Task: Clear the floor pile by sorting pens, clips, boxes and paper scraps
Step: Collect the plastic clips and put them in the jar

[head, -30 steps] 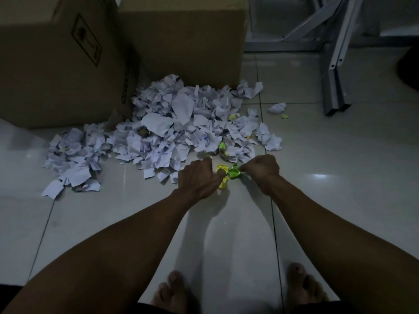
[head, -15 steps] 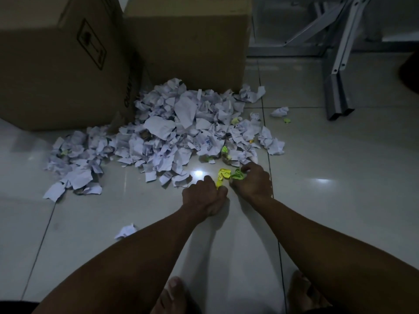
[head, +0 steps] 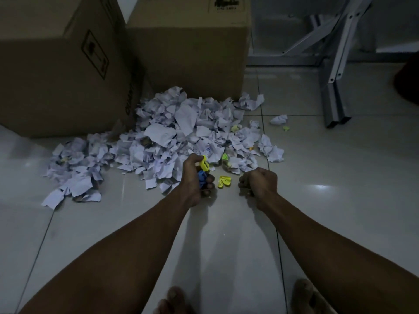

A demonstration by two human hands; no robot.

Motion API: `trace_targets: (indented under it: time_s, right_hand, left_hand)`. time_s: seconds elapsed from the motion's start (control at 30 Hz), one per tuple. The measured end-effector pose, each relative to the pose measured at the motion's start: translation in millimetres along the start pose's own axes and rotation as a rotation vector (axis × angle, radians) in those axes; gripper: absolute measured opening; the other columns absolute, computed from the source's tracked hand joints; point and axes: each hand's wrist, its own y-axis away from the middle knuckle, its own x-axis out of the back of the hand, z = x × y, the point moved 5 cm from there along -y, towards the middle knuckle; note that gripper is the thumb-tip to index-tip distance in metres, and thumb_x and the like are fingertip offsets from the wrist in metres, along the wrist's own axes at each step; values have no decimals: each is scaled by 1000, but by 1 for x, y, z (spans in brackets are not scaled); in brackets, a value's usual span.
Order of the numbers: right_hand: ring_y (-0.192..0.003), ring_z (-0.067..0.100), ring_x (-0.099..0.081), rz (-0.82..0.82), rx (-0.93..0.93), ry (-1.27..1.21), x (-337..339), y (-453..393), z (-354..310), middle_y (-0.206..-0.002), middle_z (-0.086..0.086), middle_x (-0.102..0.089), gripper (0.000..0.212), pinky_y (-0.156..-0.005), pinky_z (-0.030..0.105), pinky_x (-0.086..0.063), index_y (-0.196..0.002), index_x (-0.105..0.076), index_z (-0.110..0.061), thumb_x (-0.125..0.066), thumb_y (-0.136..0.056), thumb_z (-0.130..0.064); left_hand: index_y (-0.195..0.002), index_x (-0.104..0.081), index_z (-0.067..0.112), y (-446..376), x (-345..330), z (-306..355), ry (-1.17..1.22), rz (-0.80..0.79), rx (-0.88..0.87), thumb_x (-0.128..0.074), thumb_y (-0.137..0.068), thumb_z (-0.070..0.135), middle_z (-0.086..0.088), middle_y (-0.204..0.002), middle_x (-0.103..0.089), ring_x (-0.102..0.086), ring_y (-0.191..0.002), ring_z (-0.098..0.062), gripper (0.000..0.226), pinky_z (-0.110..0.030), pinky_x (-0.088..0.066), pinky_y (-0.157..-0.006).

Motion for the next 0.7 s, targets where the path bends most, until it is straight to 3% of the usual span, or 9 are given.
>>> trace_targets:
  time_s: [0.13,0.23,0.33,0.43,0.53,0.63,0.7]
  right_hand:
    - [-41,19,-52,-109,30,-28,-8,3,-8,-66,18,-59,35,-36,18,-30,-88,-61,-12,-51,-76,19]
    - [-46,20,-46,-241,75,22,-20,11,-7,-69,15,-57,40,-39,20,-35,-86,-71,-12,-64,-67,22]
    - [-62,13,-52,-234,163,95,-24,13,-6,-80,4,-58,29,-40,13,-39,-85,-70,-4,-82,-62,9]
    - [-84,12,-61,-145,383,461,-29,5,-2,-98,-3,-66,48,-66,17,-46,-99,-71,-17,-90,-55,-17]
    - [-105,18,-62,-147,366,667,-37,2,10,-116,-6,-66,63,-88,29,-50,-118,-65,-30,-84,-58,-32]
    - [-110,22,-60,-115,412,735,-42,4,12,-121,-3,-64,57,-90,31,-48,-122,-62,-31,-80,-68,-32]
    - [-102,20,-61,-109,435,714,-43,7,9,-108,-5,-66,45,-84,30,-48,-113,-65,-29,-80,-70,-32]
  left_hand:
    - [-60,-43,16,-1,10,8,138,-59,-21,-48,-74,43,-5,-56,-40,-32,-46,-16,31,-22,-15,-51]
    - [-61,-44,14,-3,15,13,209,-86,-31,-45,-75,40,-5,-56,-39,-30,-46,-16,29,-22,-14,-52]
    - [-61,-44,15,-4,16,16,209,-79,-36,-45,-74,39,-4,-56,-39,-29,-48,-16,27,-21,-15,-51]
    - [-59,-44,16,-6,15,15,176,-67,-31,-45,-75,39,-4,-55,-37,-28,-48,-15,28,-19,-16,-49]
    - [-60,-42,15,-8,15,11,169,-53,2,-39,-78,41,-4,-55,-37,-29,-47,-16,32,-18,-18,-47]
    - [-61,-42,14,-10,13,18,162,-70,11,-34,-80,43,-4,-56,-36,-29,-45,-16,35,-20,-14,-48]
    - [-61,-42,13,-10,9,27,162,-102,-8,-36,-78,43,-4,-58,-33,-27,-46,-15,34,-23,-12,-50]
